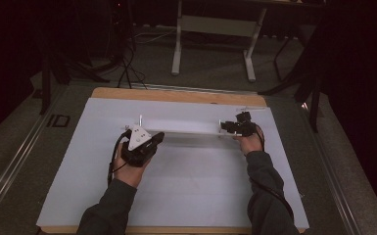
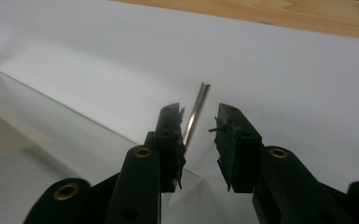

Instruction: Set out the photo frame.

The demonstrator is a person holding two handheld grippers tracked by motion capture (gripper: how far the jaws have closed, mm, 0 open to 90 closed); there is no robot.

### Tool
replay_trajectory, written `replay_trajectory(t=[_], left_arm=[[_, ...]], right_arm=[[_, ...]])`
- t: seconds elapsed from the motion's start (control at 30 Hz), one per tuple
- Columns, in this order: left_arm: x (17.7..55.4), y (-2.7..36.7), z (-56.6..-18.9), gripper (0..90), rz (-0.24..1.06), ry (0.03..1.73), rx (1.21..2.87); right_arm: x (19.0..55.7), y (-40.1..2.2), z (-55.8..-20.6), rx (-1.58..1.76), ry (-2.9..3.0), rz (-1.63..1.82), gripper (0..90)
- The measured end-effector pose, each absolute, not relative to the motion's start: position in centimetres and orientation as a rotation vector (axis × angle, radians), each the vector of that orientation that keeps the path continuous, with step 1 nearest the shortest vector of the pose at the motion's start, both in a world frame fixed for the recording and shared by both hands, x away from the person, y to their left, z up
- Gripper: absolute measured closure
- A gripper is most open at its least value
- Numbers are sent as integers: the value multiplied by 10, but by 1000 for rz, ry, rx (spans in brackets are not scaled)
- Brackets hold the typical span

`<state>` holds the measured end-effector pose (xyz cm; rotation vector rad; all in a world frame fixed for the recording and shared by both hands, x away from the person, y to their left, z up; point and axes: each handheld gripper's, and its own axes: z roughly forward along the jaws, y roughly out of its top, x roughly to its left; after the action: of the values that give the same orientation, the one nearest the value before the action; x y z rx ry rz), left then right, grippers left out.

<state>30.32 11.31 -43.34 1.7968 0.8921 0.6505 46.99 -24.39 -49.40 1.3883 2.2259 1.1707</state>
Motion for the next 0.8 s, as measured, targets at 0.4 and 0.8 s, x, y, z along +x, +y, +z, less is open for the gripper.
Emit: replay_trajectory(t=[0.4, 0.8], left_arm=[[310, 113, -430, 900, 649, 898, 1786], [317, 112, -426, 900, 653, 904, 1779]], right_arm=[[454, -256, -498, 1277, 2269, 1082, 688], [436, -262, -501, 1190, 2304, 1077, 652]])
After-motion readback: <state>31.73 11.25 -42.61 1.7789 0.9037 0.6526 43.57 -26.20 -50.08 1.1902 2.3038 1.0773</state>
